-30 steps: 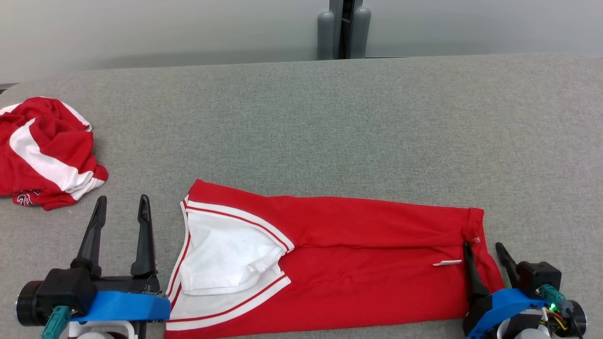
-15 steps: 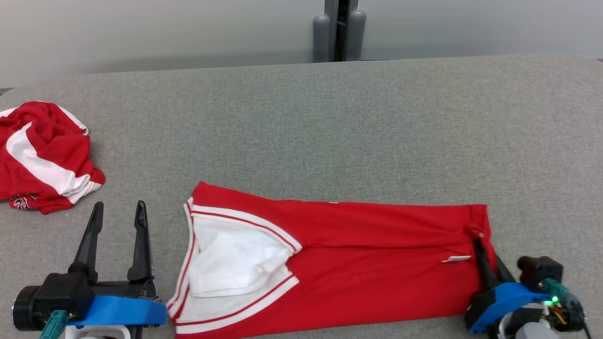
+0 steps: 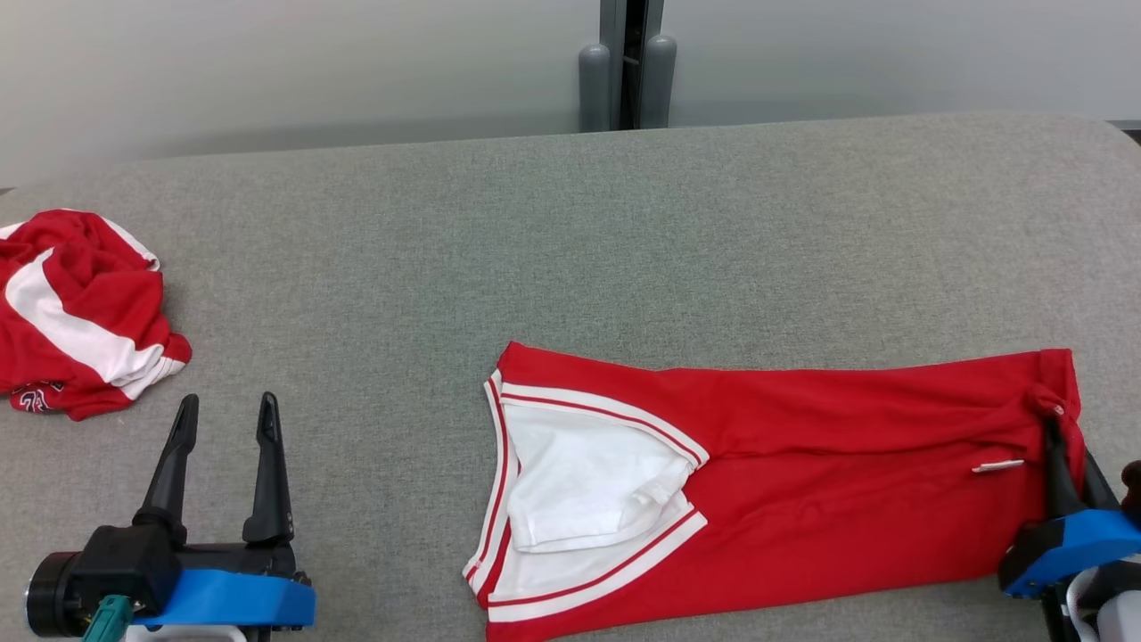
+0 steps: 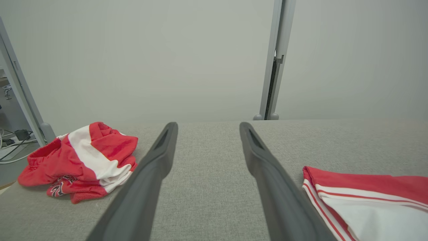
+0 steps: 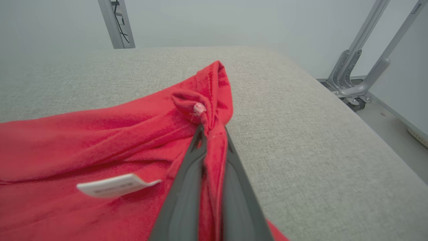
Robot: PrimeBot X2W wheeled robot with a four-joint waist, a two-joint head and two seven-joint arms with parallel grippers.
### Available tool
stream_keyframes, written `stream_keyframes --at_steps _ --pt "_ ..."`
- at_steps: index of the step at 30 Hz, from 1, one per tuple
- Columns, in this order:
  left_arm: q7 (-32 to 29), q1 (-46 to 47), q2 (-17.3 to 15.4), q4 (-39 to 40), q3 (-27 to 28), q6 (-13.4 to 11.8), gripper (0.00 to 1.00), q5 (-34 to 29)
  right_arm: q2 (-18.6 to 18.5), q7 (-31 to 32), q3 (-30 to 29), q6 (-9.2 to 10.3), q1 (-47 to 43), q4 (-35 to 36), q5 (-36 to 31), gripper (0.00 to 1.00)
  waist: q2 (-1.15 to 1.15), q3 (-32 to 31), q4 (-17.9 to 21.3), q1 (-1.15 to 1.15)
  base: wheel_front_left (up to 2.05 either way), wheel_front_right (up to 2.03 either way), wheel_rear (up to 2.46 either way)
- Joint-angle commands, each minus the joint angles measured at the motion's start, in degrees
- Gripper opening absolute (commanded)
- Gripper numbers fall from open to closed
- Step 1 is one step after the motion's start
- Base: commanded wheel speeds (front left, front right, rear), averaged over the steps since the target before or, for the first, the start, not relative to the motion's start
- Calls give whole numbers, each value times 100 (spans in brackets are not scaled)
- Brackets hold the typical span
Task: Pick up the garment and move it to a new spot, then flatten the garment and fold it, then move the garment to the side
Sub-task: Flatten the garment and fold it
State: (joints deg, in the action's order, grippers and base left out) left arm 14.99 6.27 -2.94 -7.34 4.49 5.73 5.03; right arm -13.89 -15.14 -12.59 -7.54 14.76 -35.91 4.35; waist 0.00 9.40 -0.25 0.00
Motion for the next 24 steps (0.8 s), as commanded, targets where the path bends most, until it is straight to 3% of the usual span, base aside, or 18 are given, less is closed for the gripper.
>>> stream_keyframes --at_steps 1,12,17,24 --pt "26 -70 -3 -19 15 35 100 -15 74 3 20 10 0 72 -48 0 0 -16 7 0 0 0 0" --pt "26 -74 -4 -38 -51 31 100 41 862 364 934 7 -388 1434 4 0 0 -36 16 0 0 0 0" --pt "26 -34 -4 -66 -79 16 100 65 984 582 1736 7 -432 1930 134 0 0 13 11 0 0 0 0" --pt "26 88 -5 -117 -206 11 100 108 1081 641 2725 7 -167 1945 347 0 0 74 -123 0 0 0 0"
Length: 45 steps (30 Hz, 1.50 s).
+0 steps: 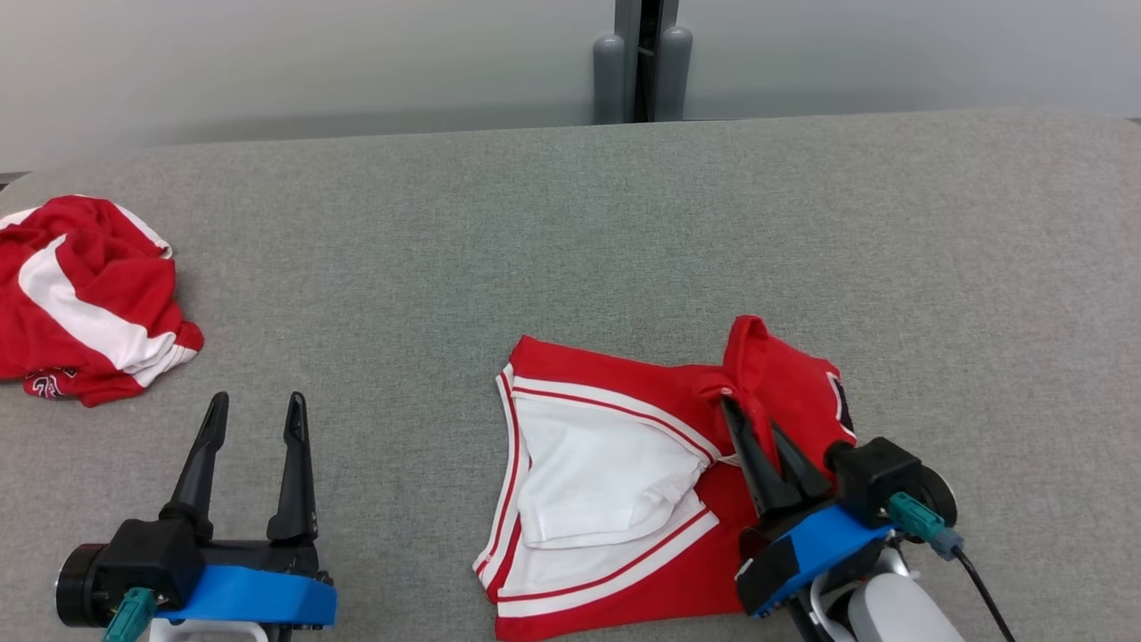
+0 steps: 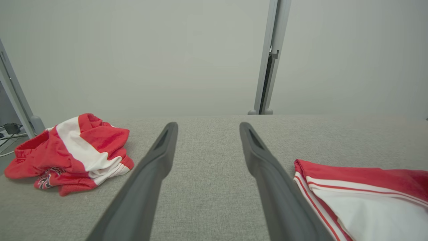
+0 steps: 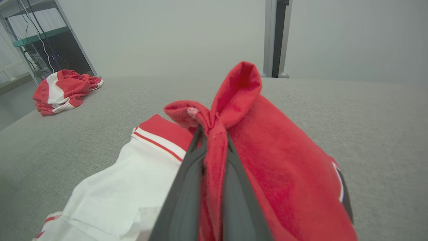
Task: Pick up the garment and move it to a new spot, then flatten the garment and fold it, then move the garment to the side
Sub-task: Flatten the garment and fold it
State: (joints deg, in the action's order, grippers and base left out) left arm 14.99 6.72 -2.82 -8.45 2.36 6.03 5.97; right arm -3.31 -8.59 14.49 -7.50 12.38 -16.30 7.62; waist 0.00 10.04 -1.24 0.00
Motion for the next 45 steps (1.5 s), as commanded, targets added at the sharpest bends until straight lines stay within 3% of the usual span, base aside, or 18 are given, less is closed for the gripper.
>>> stream_keyframes --at_steps 1,12,22,23,24,32,45 --pt "26 48 -17 -10 -13 -20 100 22 29 -31 120 2 113 -44 60 0 0 12 -47 0 0 0 0" --pt "26 160 -17 -69 -165 -11 100 62 49 -217 1187 2 645 -467 546 0 0 134 -354 0 0 0 0" --pt "26 203 -16 -98 -225 -45 100 102 50 -406 1699 2 1004 -816 928 0 0 182 -490 0 0 0 0" --pt "26 211 -16 -110 -225 -52 100 110 49 -417 1742 2 1032 -928 938 55 0 179 -499 0 0 0 0" --pt "26 209 -16 -113 -219 -57 100 118 50 -435 1768 2 1056 -965 947 100 0 174 -495 0 0 0 0" --pt "26 126 -16 -113 -154 -82 100 125 44 -619 1317 2 1136 -914 735 100 0 78 -294 0 0 0 0" --pt "26 -18 -18 -39 -45 -80 100 -16 4 -652 -761 2 255 297 -460 100 0 -280 198 0 0 0 0"
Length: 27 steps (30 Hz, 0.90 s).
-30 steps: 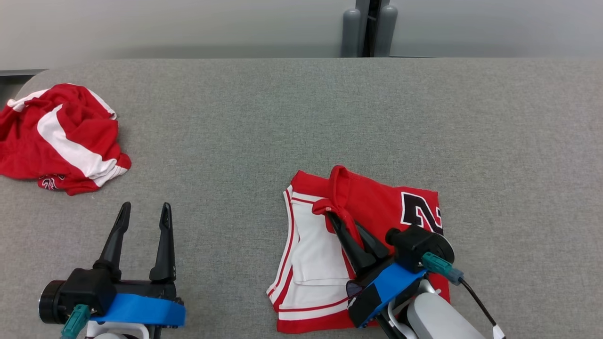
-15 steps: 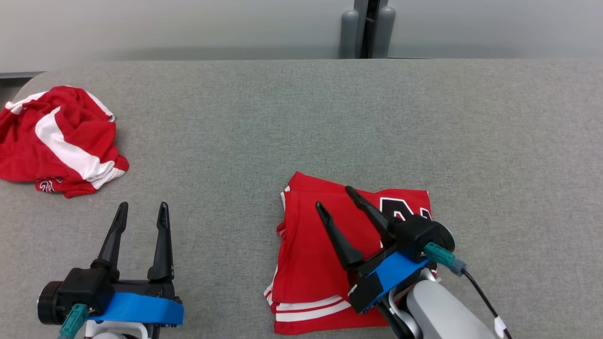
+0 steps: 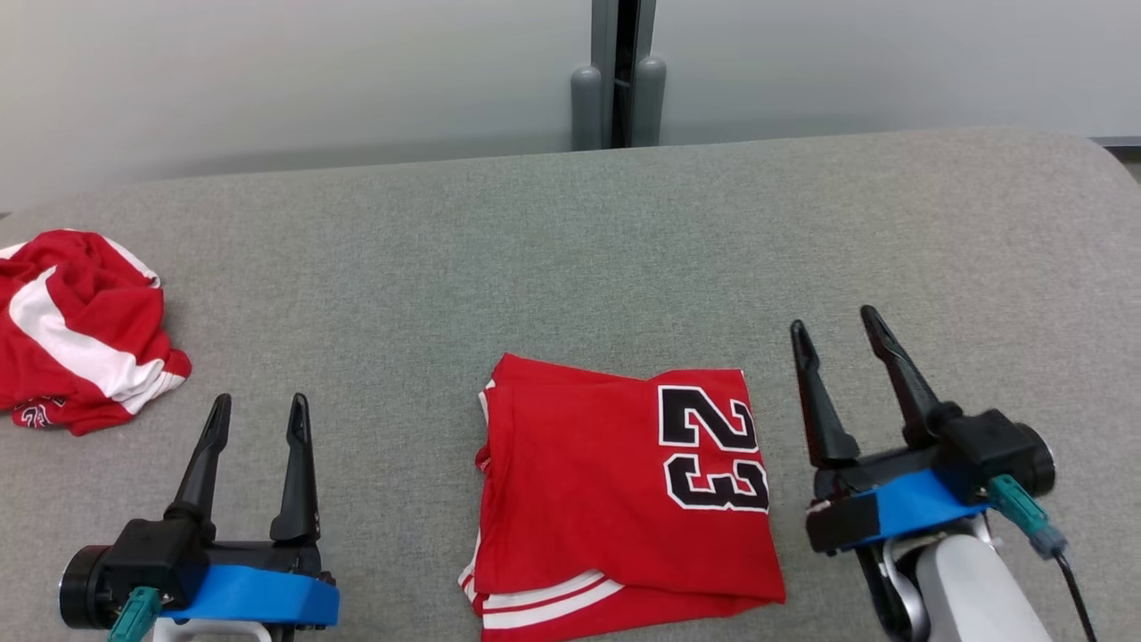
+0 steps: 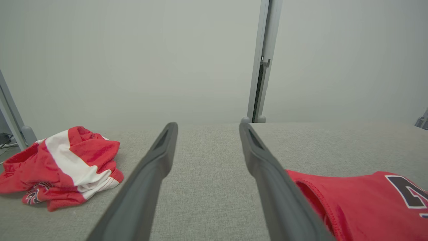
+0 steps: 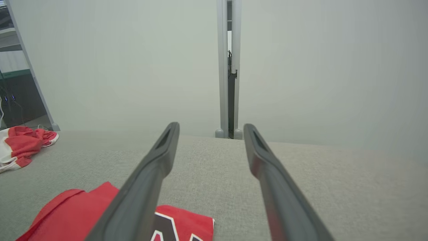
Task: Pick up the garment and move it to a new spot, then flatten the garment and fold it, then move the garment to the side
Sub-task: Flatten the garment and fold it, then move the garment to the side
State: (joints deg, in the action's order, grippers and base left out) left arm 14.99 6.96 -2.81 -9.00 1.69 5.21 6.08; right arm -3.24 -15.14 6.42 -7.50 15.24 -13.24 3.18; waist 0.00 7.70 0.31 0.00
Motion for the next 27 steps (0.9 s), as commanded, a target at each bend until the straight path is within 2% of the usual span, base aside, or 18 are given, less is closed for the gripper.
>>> stream_keyframes --at_steps 1,8,17,27 --pt "26 -63 -18 13 38 6 100 -35 -6 4 -83 2 -137 49 -66 100 0 -92 67 0 0 0 0" --pt "26 -216 -19 -22 160 8 100 -160 1 3 -683 2 -833 330 -145 100 0 -357 135 0 0 0 0" --pt "26 -463 -19 -90 307 5 100 -273 36 3 -562 2 -1353 360 -40 100 0 -616 104 0 0 0 0" --pt "26 -596 -18 -201 314 20 100 -261 41 3 -362 2 -1502 362 78 100 0 -741 40 0 0 0 0"
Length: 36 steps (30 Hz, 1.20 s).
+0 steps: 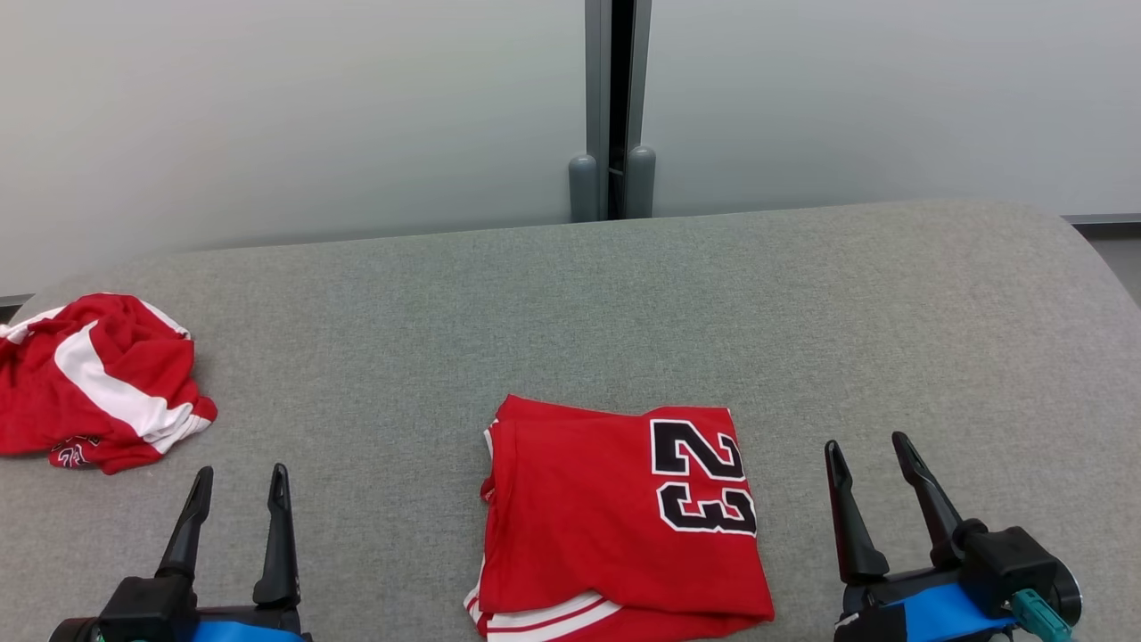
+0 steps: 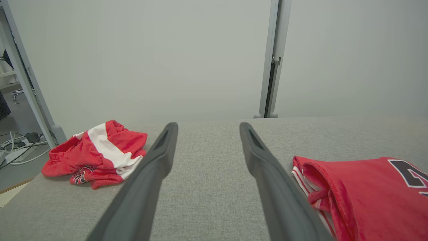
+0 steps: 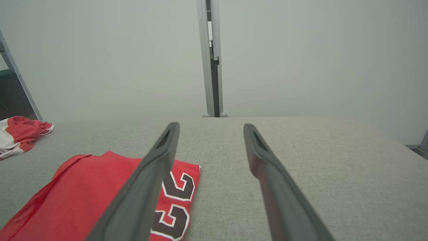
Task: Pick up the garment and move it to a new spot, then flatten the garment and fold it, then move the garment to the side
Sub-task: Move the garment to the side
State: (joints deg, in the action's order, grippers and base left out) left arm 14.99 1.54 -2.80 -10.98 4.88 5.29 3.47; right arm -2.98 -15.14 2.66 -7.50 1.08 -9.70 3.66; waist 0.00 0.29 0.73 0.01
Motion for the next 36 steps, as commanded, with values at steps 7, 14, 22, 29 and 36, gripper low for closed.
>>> stream_keyframes --at_steps 7,14,22,29,36 --pt "26 -48 -19 -21 -15 1 100 34 16 3 50 2 -88 -18 44 100 0 -6 -8 -1 0 0 0" --pt "26 -9 -19 11 11 -2 100 41 17 2 131 2 194 -20 -31 100 0 65 17 -1 0 0 0" --pt "26 200 -20 14 -19 9 100 27 12 116 564 3 968 -549 -66 100 0 242 22 -1 0 0 0" --pt "26 330 -19 -18 -54 31 100 32 11 553 621 2 1310 -1353 -61 100 0 356 -58 -1 0 0 0" --pt "26 387 -19 -29 -23 40 100 40 12 571 687 2 1437 -2290 -18 100 0 497 -114 -1 0 0 0"
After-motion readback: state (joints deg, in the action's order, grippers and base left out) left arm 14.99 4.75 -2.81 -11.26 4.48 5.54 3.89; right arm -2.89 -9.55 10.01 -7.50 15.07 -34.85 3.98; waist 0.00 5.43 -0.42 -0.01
